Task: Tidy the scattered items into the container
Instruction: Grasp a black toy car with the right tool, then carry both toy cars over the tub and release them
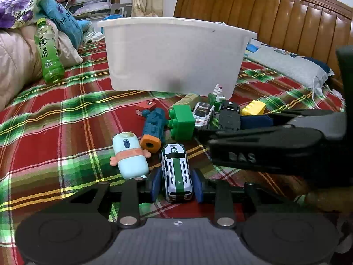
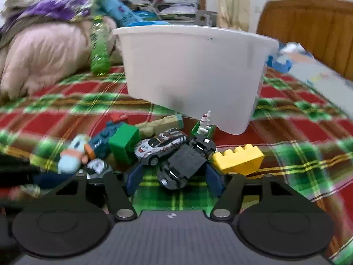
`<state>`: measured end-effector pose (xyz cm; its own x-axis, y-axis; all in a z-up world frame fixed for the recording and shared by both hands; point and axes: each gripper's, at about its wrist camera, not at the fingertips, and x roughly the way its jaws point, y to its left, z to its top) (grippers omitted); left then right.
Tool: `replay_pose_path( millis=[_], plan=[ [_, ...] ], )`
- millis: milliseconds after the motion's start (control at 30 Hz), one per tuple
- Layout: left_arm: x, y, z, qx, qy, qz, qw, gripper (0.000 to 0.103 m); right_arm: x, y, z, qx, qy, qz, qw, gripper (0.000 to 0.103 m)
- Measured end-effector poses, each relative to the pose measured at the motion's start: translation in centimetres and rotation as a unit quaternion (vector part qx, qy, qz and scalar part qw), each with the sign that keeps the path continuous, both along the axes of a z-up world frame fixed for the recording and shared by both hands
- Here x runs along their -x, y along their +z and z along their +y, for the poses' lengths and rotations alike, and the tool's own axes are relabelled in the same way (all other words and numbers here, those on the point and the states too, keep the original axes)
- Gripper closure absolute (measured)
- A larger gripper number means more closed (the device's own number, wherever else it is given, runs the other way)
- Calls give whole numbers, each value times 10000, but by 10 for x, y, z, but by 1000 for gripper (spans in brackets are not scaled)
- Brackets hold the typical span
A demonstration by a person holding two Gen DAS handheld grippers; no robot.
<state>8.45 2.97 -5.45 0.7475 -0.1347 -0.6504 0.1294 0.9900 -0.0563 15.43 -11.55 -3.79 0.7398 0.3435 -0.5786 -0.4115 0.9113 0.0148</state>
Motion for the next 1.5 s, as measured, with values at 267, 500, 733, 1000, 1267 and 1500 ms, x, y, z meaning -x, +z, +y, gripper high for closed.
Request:
replay_pose_path(
  millis=[267, 500, 733, 1000, 1267, 1500],
  plan=[
    [-4, 0, -6, 41, -70, -5, 10000, 68, -10, -2, -3, -15, -154, 5, 9999, 70],
    [5, -1, -9, 69, -217, 9, 9997, 68, 12, 3, -23, 163, 28, 119, 9998, 70],
    [9, -3, -12, 107, -193, 13, 9998, 68, 43, -3, -26, 403, 402, -34, 9984, 70],
    [7, -4, -12, 81, -159, -21, 9998, 68, 39, -4, -26, 381, 236, -143, 9989, 56],
    [11, -1, -9, 168, -188, -125, 9996, 70, 39, -6, -28, 317, 327, -204, 9988, 69],
    [17, 8, -6, 235, -159, -249, 9993, 70, 45, -2, -27, 363, 380, -419, 9977, 69]
  ],
)
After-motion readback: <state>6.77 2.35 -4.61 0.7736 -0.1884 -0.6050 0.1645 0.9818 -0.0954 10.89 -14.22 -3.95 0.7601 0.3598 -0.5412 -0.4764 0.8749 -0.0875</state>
